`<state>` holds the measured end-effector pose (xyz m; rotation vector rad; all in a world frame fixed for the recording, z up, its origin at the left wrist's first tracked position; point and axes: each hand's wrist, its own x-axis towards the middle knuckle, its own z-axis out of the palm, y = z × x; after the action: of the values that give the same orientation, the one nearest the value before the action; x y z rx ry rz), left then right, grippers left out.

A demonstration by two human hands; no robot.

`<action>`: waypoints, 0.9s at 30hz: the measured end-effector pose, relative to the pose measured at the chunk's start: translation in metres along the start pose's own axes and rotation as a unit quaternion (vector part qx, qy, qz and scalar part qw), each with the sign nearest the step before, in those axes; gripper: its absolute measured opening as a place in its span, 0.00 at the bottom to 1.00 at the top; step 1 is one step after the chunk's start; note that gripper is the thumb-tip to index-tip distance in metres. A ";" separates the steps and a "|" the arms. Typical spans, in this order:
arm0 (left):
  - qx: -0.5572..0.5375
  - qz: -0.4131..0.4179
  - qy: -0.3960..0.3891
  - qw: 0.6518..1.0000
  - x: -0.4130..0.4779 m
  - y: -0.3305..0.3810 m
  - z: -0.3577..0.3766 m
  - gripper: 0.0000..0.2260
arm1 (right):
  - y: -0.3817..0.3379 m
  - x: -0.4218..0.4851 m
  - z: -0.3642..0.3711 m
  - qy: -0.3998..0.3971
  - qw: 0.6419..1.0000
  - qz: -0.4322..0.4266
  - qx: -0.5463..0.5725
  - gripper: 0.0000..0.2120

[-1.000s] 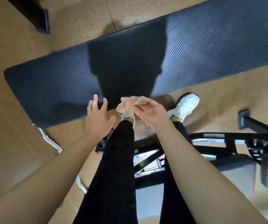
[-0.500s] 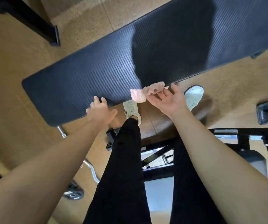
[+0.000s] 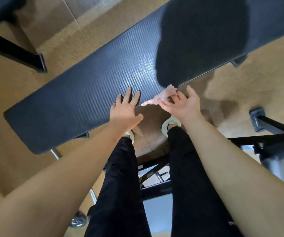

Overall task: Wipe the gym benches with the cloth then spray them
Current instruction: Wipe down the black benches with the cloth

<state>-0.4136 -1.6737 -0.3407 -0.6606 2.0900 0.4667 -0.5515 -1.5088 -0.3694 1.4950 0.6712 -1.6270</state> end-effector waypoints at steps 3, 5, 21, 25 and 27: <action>0.027 -0.031 -0.036 0.998 0.005 0.024 -0.001 0.43 | -0.033 0.001 -0.004 -0.016 1.000 -0.011 0.016 0.27; 0.048 -0.052 -0.049 0.996 0.007 0.036 -0.004 0.44 | -0.051 0.001 -0.005 -0.036 0.999 -0.010 0.016 0.26; 0.118 -0.019 -0.023 0.993 0.028 0.098 -0.071 0.34 | -0.144 -0.015 -0.004 -0.050 0.996 -0.043 0.059 0.26; 0.130 0.084 0.047 0.987 0.053 0.138 -0.085 0.30 | -0.168 -0.016 0.000 -0.022 0.995 -0.065 0.066 0.26; 0.138 0.120 0.064 0.981 0.067 0.159 -0.090 0.31 | -0.181 -0.017 0.003 -0.015 0.995 -0.074 0.063 0.27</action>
<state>-0.5997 -1.6162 -0.3338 -0.2844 2.3132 0.2629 -0.7049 -1.4118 -0.3765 1.5369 0.6867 -1.8298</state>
